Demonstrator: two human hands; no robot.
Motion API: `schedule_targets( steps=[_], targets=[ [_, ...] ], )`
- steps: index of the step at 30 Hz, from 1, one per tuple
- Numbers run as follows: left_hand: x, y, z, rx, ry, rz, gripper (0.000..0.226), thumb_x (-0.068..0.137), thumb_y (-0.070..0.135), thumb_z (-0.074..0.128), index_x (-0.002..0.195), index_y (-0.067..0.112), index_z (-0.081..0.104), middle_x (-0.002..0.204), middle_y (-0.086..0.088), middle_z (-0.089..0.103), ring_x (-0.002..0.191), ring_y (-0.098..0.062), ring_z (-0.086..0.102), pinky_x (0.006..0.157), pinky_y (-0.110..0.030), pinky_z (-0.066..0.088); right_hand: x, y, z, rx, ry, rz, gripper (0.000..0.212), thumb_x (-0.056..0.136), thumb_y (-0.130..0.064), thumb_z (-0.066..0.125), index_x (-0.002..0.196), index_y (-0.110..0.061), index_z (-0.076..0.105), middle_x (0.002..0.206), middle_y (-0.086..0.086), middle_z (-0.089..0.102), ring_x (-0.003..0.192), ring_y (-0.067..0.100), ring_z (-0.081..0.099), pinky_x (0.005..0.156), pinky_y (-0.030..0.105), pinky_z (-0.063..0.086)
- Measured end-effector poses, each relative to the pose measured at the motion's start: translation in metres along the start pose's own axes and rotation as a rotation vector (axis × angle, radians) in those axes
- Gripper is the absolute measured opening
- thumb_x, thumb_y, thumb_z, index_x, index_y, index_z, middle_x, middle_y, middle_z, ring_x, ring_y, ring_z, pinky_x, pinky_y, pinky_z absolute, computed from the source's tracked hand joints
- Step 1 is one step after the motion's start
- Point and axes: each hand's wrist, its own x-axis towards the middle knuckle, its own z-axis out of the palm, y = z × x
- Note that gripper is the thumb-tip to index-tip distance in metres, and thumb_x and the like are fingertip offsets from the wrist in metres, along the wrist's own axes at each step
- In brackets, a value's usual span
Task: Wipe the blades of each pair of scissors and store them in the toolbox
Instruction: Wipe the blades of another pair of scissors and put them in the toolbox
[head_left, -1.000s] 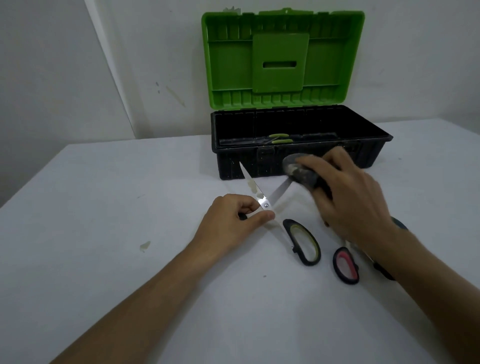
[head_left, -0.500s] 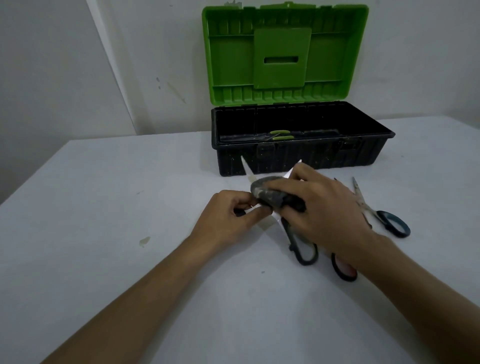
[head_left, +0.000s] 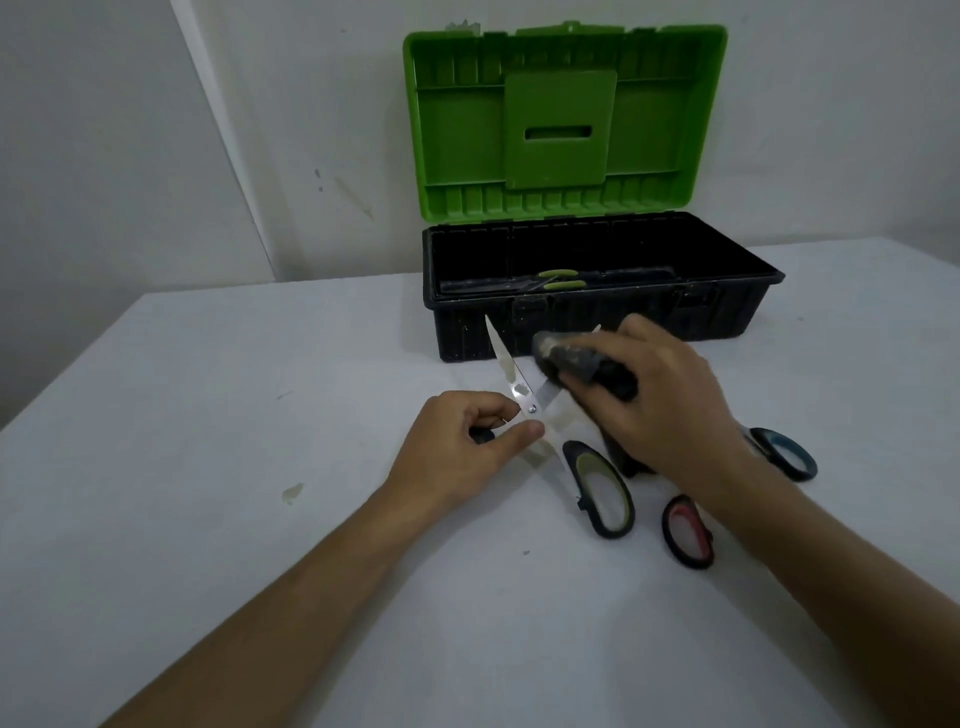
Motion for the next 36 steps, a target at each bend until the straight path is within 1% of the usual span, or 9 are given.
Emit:
schedule_targets(
  steps=[4,9,14,18,23,26,28,31,36],
  targets=[
    [0.000,0.002,0.000,-0.024,-0.026,-0.039,0.020,0.087,0.032,0.073,0.068,0.029,0.069,0.053,0.014,0.055,0.054,-0.011,0.043,0.057,-0.024,0.038,0.004,0.012,-0.013,-0.019,0.156,0.097,0.036,0.090,-0.031,0.069,0.125,-0.024,0.068,0.088,-0.006,0.044,0.068,0.015,0.048,0.053,0.016,0.032],
    [-0.001,0.007,-0.003,-0.041,-0.032,-0.044,0.025,0.088,0.030,0.072,0.076,0.008,0.071,0.049,0.014,0.052,0.042,-0.002,0.039,0.050,-0.014,0.033,-0.008,-0.003,-0.007,0.043,-0.017,-0.071,0.035,0.088,-0.034,0.071,0.122,-0.025,0.068,0.088,-0.009,0.046,0.066,0.010,0.048,0.053,0.016,0.032],
    [0.002,0.012,-0.012,0.078,-0.125,-0.066,0.028,0.088,0.032,0.071,0.066,0.017,0.066,0.049,0.011,0.047,0.045,-0.004,0.037,0.050,-0.016,0.032,0.003,0.030,-0.013,0.107,0.118,0.223,0.027,0.095,-0.034,0.060,0.120,-0.029,0.068,0.089,-0.004,0.054,0.078,0.012,0.051,0.063,0.011,0.034],
    [0.010,0.020,-0.023,0.155,-0.090,-0.091,0.028,0.090,0.036,0.066,0.073,0.014,0.068,0.050,0.010,0.048,0.043,-0.004,0.037,0.051,-0.018,0.033,0.003,0.032,-0.021,0.147,0.179,0.300,0.024,0.096,-0.033,0.058,0.118,-0.027,0.067,0.092,-0.003,0.057,0.081,0.012,0.053,0.066,0.014,0.036],
    [0.017,0.032,-0.040,0.310,-0.046,-0.102,0.038,0.085,0.054,0.065,0.065,0.022,0.066,0.044,0.016,0.043,0.044,-0.003,0.040,0.055,-0.024,0.031,0.009,-0.005,-0.036,0.192,0.182,0.030,0.034,0.092,-0.023,0.064,0.126,-0.022,0.060,0.103,-0.005,0.062,0.086,0.008,0.056,0.072,0.009,0.040],
    [0.017,0.040,-0.043,0.327,-0.069,-0.112,0.051,0.084,0.048,0.070,0.050,0.021,0.045,0.040,0.012,0.036,0.041,-0.005,0.036,0.054,-0.026,0.026,0.019,-0.016,-0.034,0.080,0.018,-0.073,0.056,0.083,-0.026,0.074,0.134,-0.027,0.052,0.111,-0.012,0.066,0.093,0.009,0.062,0.071,0.023,0.050],
    [0.016,0.043,-0.043,0.301,-0.092,-0.115,0.054,0.083,0.047,0.072,0.052,0.015,0.041,0.043,0.008,0.029,0.043,-0.009,0.028,0.056,-0.029,0.026,0.031,-0.019,-0.034,0.006,-0.035,-0.138,0.046,0.081,-0.030,0.074,0.125,-0.030,0.061,0.110,-0.015,0.066,0.100,0.011,0.062,0.073,0.026,0.048],
    [0.015,0.047,-0.045,0.217,-0.101,-0.128,0.052,0.082,0.043,0.074,0.054,0.011,0.044,0.046,0.007,0.028,0.044,-0.012,0.025,0.055,-0.031,0.026,0.044,-0.025,-0.034,-0.017,-0.065,-0.203,0.034,0.080,-0.035,0.074,0.113,-0.030,0.069,0.098,-0.014,0.064,0.090,0.012,0.061,0.066,0.030,0.050],
    [0.013,0.053,-0.046,0.247,-0.047,-0.117,0.051,0.082,0.043,0.074,0.045,0.024,0.045,0.040,0.008,0.032,0.038,-0.008,0.031,0.051,-0.027,0.025,0.056,-0.035,-0.035,-0.007,-0.047,-0.219,0.028,0.077,-0.039,0.071,0.103,-0.029,0.071,0.087,-0.014,0.058,0.076,0.012,0.057,0.059,0.030,0.047]
  ],
)
